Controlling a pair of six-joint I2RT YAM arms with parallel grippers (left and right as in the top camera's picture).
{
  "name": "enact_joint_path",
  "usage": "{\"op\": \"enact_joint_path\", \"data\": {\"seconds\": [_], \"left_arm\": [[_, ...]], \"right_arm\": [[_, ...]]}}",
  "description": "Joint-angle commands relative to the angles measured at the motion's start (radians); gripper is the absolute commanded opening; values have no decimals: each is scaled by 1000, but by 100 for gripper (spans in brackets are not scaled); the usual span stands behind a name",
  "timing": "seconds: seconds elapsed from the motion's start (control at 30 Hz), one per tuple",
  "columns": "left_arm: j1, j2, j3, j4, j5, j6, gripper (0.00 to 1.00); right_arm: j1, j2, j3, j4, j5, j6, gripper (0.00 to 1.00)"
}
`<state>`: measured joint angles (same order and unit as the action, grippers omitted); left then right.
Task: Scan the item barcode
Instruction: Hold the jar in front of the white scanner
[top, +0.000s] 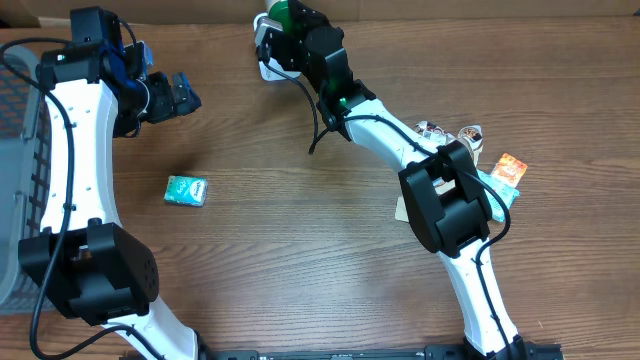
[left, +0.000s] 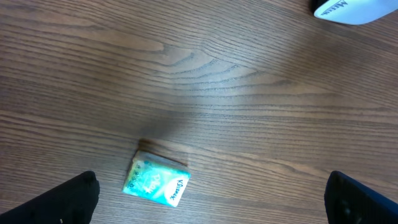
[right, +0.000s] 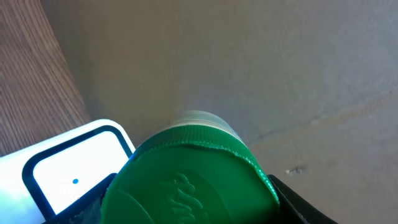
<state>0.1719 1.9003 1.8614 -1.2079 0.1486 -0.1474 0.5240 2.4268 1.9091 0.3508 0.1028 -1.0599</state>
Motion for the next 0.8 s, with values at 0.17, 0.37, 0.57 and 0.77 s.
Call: {"op": "enact_joint_path", "data": {"seconds": [0.17, 0.37, 0.57, 0.77], "left_arm": [[-2, -4, 21, 1, -2, 10, 100], [-2, -4, 21, 1, -2, 10, 99], [-2, -4, 21, 1, -2, 10, 99], [-2, -4, 21, 1, -2, 10, 100]], "right_arm": [[-2, -8, 8, 54, -18, -5, 41], [-3, -8, 8, 137, -19, -19, 41], [-11, -2, 9, 137, -43, -19, 41], [-16, 11, 10, 138, -45, -19, 40]]}}
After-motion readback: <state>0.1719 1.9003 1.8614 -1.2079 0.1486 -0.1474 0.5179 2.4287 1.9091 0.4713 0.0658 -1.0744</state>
